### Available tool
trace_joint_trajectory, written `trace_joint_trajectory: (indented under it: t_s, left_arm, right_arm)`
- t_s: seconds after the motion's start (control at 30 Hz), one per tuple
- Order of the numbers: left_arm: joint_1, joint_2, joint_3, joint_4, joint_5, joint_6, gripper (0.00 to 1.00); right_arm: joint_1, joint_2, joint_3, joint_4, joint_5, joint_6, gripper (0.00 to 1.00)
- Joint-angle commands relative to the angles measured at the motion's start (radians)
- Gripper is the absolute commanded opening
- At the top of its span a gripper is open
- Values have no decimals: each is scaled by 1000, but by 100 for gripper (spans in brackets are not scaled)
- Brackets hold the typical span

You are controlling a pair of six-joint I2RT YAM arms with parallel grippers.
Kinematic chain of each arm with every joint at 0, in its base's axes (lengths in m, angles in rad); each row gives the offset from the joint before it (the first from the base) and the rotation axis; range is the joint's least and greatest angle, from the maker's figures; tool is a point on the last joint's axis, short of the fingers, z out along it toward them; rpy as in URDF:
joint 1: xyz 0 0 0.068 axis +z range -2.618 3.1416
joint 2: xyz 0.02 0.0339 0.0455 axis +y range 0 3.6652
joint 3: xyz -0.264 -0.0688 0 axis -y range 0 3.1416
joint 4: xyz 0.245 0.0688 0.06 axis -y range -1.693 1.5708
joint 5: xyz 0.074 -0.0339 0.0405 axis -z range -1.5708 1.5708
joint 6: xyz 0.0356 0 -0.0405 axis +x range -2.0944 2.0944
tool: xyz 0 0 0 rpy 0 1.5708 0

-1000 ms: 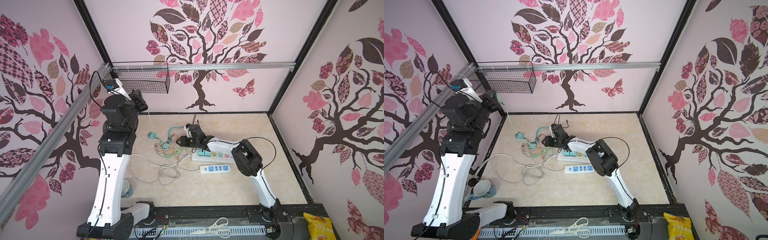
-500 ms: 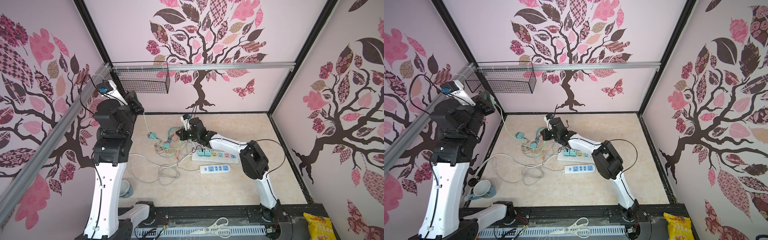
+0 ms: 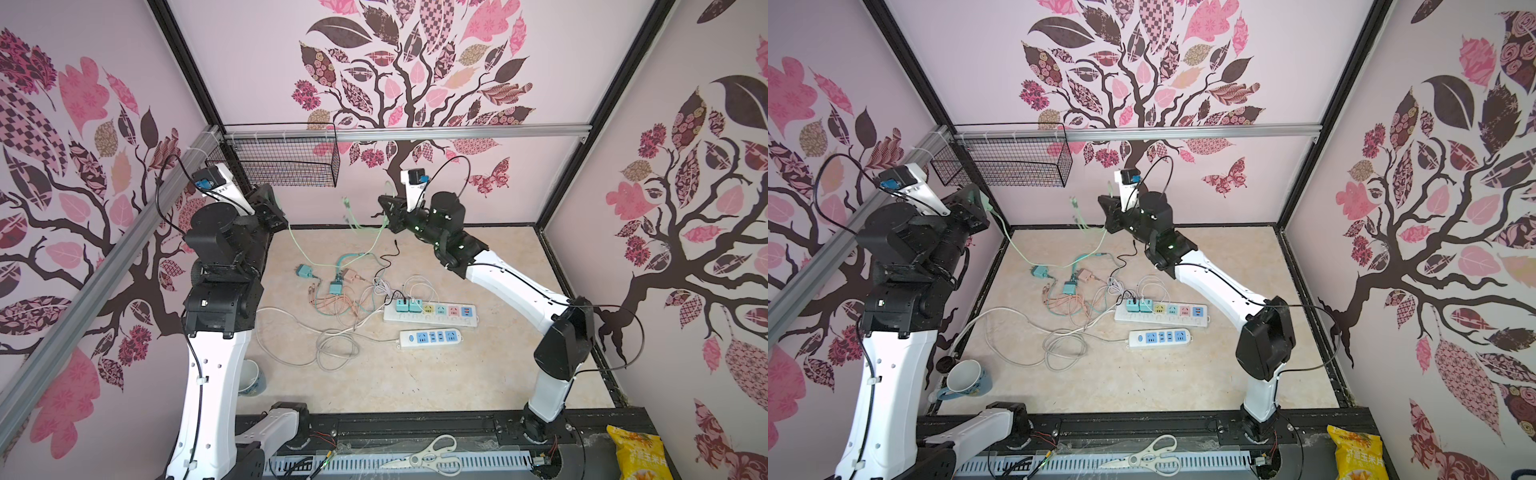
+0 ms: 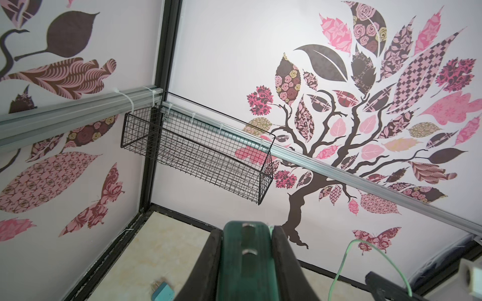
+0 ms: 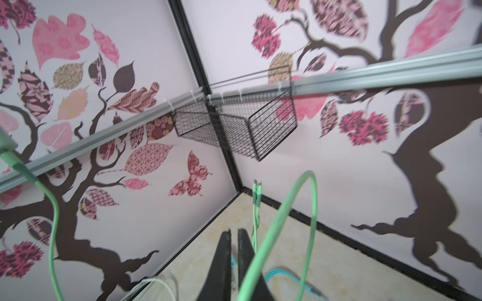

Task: Insert the plug

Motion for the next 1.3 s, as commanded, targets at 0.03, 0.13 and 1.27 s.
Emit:
trace_joint_trajectory:
  t_s: [0.03,0.13,1.27]
  left_arm:
    - [1,29,13,43,194,-51,0]
    - [-64,70,34,66,284,-86,0]
    - [-513,934,315,415,414,-444,0]
  right_arm:
    - [-63,-134,-62,55,43,-60,1]
    - [-140,-189,-128,78,53,-39,1]
    - [-785,43,-387,-110,-7,-9,39]
